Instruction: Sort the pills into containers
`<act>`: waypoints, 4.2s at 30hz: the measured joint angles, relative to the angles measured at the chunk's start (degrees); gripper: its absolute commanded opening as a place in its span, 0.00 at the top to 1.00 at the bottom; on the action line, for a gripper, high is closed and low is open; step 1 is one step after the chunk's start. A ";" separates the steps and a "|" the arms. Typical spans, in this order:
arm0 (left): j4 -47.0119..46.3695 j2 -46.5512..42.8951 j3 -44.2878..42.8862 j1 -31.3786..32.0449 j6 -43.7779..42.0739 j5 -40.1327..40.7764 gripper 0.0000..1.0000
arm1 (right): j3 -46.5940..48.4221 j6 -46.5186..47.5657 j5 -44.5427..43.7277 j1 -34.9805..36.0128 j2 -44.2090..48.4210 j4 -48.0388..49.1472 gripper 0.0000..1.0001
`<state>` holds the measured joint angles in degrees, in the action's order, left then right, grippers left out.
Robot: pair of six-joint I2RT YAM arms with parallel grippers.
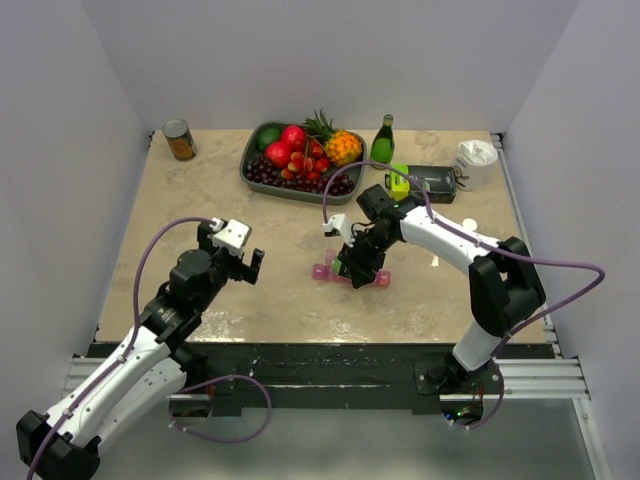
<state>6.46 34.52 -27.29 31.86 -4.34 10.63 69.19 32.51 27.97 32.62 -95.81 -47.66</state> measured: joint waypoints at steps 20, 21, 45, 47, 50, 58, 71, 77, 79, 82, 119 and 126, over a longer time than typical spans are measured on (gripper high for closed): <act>0.00 -0.81 0.00 -0.72 0.00 -0.96 0.01 | 4.09 -8.13 0.33 0.35 -6.84 -4.31 1.00; 0.00 -0.85 0.00 -0.72 0.00 -1.03 0.01 | 4.09 -8.31 0.33 0.50 -6.97 -4.37 1.00; 0.00 -1.18 0.00 -1.05 -0.02 -1.46 0.01 | 6.91 -12.87 0.28 1.64 -10.75 -5.79 1.00; 0.00 -1.18 0.00 -1.09 -0.02 -1.49 0.01 | 6.97 -13.27 0.26 1.66 -10.75 -5.79 1.00; 0.00 -1.18 0.00 -1.09 -0.02 -1.49 0.01 | 6.97 -13.73 0.26 1.79 -10.78 -5.81 1.00; 0.00 -1.18 0.00 -1.11 -0.02 -1.51 0.01 | 6.97 -14.84 0.28 1.99 -10.82 -6.23 1.00; 0.00 -1.18 0.00 -1.46 -0.02 -1.55 0.01 | 7.63 -16.70 0.26 2.25 -11.96 -7.10 1.00; 0.00 -1.18 0.00 -1.49 -0.02 -1.55 0.01 | 8.55 -17.75 0.09 2.27 -12.55 -7.13 1.00; 0.00 -1.16 0.00 -1.49 -0.02 -1.57 0.01 | 8.59 -18.14 0.02 2.27 -12.94 -7.15 1.00; 0.00 -1.18 0.00 -1.62 -0.02 -1.66 0.01 | 8.59 -18.56 0.00 2.32 -13.40 -7.21 1.00; -0.02 -1.01 0.00 -2.23 -0.02 -2.43 0.01 | 9.81 -21.24 -1.73 2.62 -13.73 -9.18 1.00; -0.02 -1.01 0.00 -2.23 -0.02 -2.45 0.01 | 9.86 -21.73 -1.73 2.62 -13.73 -9.73 1.00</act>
<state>6.44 33.52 -27.29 29.63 -4.36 8.19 79.05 10.79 26.24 35.24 -109.54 -57.39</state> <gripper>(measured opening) 0.994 0.554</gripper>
